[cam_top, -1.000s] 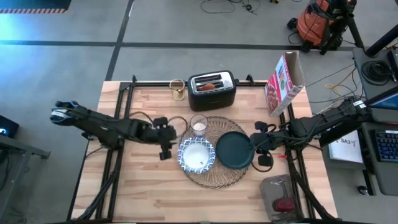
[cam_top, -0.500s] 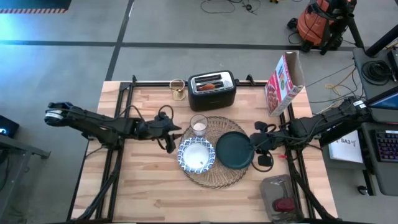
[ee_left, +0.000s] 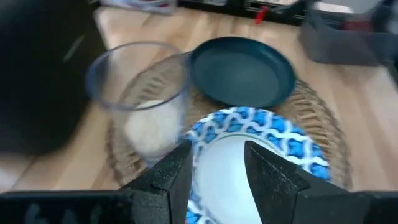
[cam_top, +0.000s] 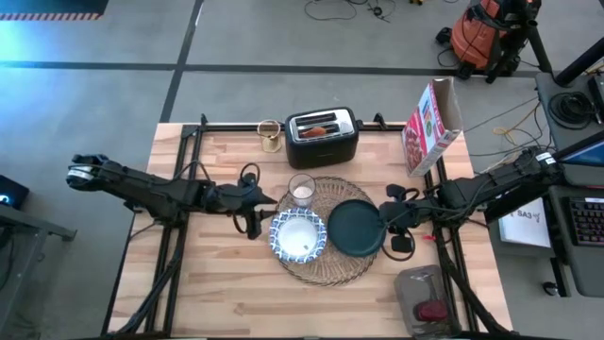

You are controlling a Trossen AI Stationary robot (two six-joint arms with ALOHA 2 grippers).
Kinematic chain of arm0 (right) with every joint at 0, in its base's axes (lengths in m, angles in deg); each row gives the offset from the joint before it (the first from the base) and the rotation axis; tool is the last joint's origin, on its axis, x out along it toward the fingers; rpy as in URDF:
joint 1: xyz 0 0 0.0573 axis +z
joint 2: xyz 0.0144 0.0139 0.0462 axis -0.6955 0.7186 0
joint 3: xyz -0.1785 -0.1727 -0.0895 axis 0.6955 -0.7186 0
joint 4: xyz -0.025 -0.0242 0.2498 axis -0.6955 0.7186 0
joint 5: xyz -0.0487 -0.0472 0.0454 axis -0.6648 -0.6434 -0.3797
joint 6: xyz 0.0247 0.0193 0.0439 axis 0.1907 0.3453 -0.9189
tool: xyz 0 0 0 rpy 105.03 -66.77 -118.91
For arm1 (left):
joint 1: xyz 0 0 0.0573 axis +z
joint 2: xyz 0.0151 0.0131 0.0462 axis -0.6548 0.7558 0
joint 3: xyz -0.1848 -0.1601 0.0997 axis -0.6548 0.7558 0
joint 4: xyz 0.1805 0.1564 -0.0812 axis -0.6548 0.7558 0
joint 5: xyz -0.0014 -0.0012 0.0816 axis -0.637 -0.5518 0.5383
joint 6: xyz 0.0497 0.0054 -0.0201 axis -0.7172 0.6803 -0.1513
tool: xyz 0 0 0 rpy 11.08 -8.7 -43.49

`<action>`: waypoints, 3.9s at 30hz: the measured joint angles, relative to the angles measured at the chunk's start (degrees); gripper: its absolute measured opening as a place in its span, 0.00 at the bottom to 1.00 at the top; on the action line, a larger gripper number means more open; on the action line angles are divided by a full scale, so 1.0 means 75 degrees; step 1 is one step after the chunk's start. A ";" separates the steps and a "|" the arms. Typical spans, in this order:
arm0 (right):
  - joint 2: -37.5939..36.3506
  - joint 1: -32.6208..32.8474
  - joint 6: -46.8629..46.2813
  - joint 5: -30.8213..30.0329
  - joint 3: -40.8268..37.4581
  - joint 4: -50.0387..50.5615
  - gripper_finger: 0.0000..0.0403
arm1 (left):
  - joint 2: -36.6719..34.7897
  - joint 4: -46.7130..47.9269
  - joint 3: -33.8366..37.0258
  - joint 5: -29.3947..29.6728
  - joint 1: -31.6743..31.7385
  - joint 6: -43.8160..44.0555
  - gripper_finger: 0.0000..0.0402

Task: Arrange a breakfast setting
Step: Pour the cereal into the white and blue bowl

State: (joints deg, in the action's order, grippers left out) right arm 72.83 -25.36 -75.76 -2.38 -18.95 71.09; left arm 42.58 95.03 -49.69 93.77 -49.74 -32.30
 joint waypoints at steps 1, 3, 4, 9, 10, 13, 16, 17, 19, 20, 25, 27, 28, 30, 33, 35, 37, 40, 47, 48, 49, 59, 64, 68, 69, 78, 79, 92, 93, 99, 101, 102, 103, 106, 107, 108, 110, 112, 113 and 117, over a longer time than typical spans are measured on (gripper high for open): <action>0.0001 0.0002 0.0000 -0.0003 0.0000 0.0001 0.17 | 0.0000 -0.0008 -0.0040 -0.0171 -0.0003 -0.0133 0.32; -0.0001 0.0002 0.0000 0.0000 0.0000 0.0002 0.17 | 0.0003 -0.0008 -0.0077 -0.0292 -0.0006 -0.0313 0.32; 0.0001 0.0001 0.0000 -0.0002 0.0000 -0.0001 0.17 | -0.0014 0.0053 -0.0078 -0.0300 0.0009 -0.0342 0.32; -0.0001 -0.0001 0.0401 -0.0003 0.0000 -0.0001 0.17 | -0.0530 0.0700 -0.0034 -0.0282 0.0362 -0.0515 0.31; 0.0002 0.0002 0.0582 -0.0004 0.0000 -0.0001 0.17 | -0.0652 0.0828 -0.0034 -0.0289 0.0385 -0.0608 0.30; -0.0001 0.0002 0.1149 -0.0004 0.0000 -0.0001 0.17 | -0.1064 0.1132 0.0000 -0.0306 0.0453 -0.0827 0.29; 0.0002 -0.0001 0.2151 -0.0026 0.0000 -0.0106 0.17 | -0.1378 0.1184 0.0032 -0.0254 0.0466 -0.0850 0.28; 0.0000 0.0000 0.2493 -0.0027 0.0000 -0.0229 0.17 | -0.1419 0.1153 0.0058 -0.0256 0.0456 -0.0770 0.28; -0.0001 0.0002 0.2892 -0.0011 0.0003 -0.0479 0.17 | -0.1390 0.0854 0.0079 -0.0295 0.0384 -0.0475 0.27; -0.0001 0.0005 0.2924 -0.0005 0.0003 -0.0635 0.17 | -0.1315 0.0600 0.0106 -0.0289 0.0301 -0.0304 0.27; -0.0001 0.0002 0.1439 -0.0002 0.0003 -0.1876 0.17 | -0.0449 -0.1297 0.0476 -0.0409 -0.0306 -0.0082 0.26; -0.0001 0.0002 0.1033 -0.0011 0.0003 -0.2332 0.17 | -0.0283 -0.1717 0.0627 -0.0594 -0.0324 0.0113 0.25; -0.0001 0.0002 0.0959 -0.0010 0.0003 -0.2540 0.17 | -0.0295 -0.1810 0.0680 -0.0611 -0.0311 0.0231 0.25; 0.0015 0.0002 0.1011 -0.0009 0.0003 -0.2943 0.17 | -0.0390 -0.2050 0.0756 -0.0595 -0.0300 0.0309 0.24; 0.0045 0.0002 0.1066 -0.0006 0.0003 -0.3330 0.17 | -0.0528 -0.2141 0.0850 -0.0613 -0.0318 0.0247 0.22; 0.0066 0.0002 0.0991 -0.0010 0.0003 -0.3460 0.17 | -0.0613 -0.2141 0.0922 -0.0577 -0.0299 0.0184 0.21; 0.0084 0.0002 0.0966 -0.0017 0.0003 -0.3473 0.17 | -0.0676 -0.2137 0.0977 -0.0551 -0.0235 0.0077 0.21; 0.0168 0.0002 0.0723 -0.0017 0.0003 -0.3486 0.17 | -0.0809 -0.2083 0.1055 -0.0549 -0.0076 -0.0051 0.21; 0.0548 -0.0001 0.0603 -0.0084 0.0003 -0.3709 0.17 | -0.0929 -0.1961 0.1082 -0.0147 0.0243 -0.0525 0.21; 0.0605 0.0001 0.0606 -0.0203 0.0003 -0.3795 0.17 | -0.0935 -0.1970 0.1082 -0.0009 0.0267 -0.0584 0.21; 0.0664 0.0000 0.0594 -0.0385 0.0003 -0.3867 0.17 | -0.0939 -0.1992 0.1082 0.0154 0.0277 -0.0620 0.21; 0.0789 -0.0098 -0.0901 -0.2139 0.1177 -0.2235 0.17 | -0.1093 -0.2080 0.1082 0.0864 0.0414 -0.1149 0.21; 0.0847 -0.0344 -0.0862 -0.2189 0.1428 -0.2146 0.22 | -0.1235 -0.1727 0.1082 0.0595 0.0414 -0.0970 0.21; 0.0898 -0.0632 -0.1033 -0.2211 0.1422 -0.1814 0.32 | -0.1485 -0.1196 0.1082 0.0560 0.0408 -0.0671 0.21; 0.0900 -0.0713 -0.1149 -0.2228 0.1420 -0.1646 0.35 | -0.1561 -0.1071 0.1082 0.0558 0.0408 -0.0648 0.21; 0.0847 -0.1149 -0.5045 -0.3532 0.1408 0.1762 0.55 | -0.2004 -0.0598 0.1082 0.0817 0.0417 -0.0832 0.21; 0.0847 -0.1146 -0.5377 -0.3563 0.1408 0.2078 0.56 | -0.2039 -0.0520 0.1082 0.0843 0.0417 -0.0850 0.21; 0.0847 -0.1149 -0.9025 -0.3455 0.1408 0.4341 0.72 | -0.2519 0.0352 0.1085 0.0874 0.0738 -0.0815 0.21; 0.0847 -0.1149 -0.9340 -0.3385 0.1408 0.4565 0.72 | -0.2603 0.0408 0.1085 0.0871 0.0752 -0.0857 0.21; 0.0847 -0.1149 -1.0684 -0.3339 0.1408 0.5608 0.73 | -0.3027 0.0887 0.1105 0.0871 0.0761 -0.0961 0.21; 0.0847 -0.1149 -1.1065 -0.3316 0.1408 0.5894 0.72 | -0.3139 0.1044 0.1120 0.0869 0.0761 -0.0952 0.21; 0.0847 -0.1149 -1.1236 -0.3295 0.1408 0.6023 0.72 | -0.3179 0.1124 0.1120 0.0863 0.0761 -0.0941 0.21; 0.0847 -0.1149 -1.1395 -0.3269 0.1408 0.6167 0.71 | -0.3217 0.1188 0.1120 0.0859 0.0761 -0.0927 0.21; 0.0836 -0.1149 -1.1663 -0.3198 0.1380 0.6260 0.70 | -0.3302 0.1344 0.1126 0.0853 0.0761 -0.0893 0.21; 0.0830 -0.1149 -1.1663 -0.3197 0.1372 0.6265 0.69 | -0.3321 0.1350 0.1134 0.0853 0.0761 -0.0892 0.21; 0.0830 -0.1149 -1.1661 -0.3200 0.1370 0.6262 0.69 | -0.3350 0.1361 0.1147 0.0850 0.0761 -0.0893 0.21; 0.0841 -0.1149 -1.1663 -0.3203 0.1346 0.6265 0.68 | -0.3400 0.1407 0.1171 0.0850 0.0761 -0.0893 0.21; 0.0844 -0.1149 -1.1664 -0.3203 0.1272 0.6267 0.67 | -0.3442 0.1417 0.1200 0.0849 0.0761 -0.0891 0.21; 0.0844 -0.1149 -1.1663 -0.3207 0.1233 0.6266 0.66 | -0.3465 0.1417 0.1216 0.0848 0.0761 -0.0891 0.21; 0.0847 -0.1149 -1.1871 -0.3426 0.1137 0.6123 0.64 | -0.3536 0.1417 0.1291 0.0847 0.0761 -0.0888 0.21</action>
State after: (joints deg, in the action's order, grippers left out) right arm 79.19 -33.98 -164.79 -28.08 -10.42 117.01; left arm 16.06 105.65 -40.01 100.13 -44.04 -38.97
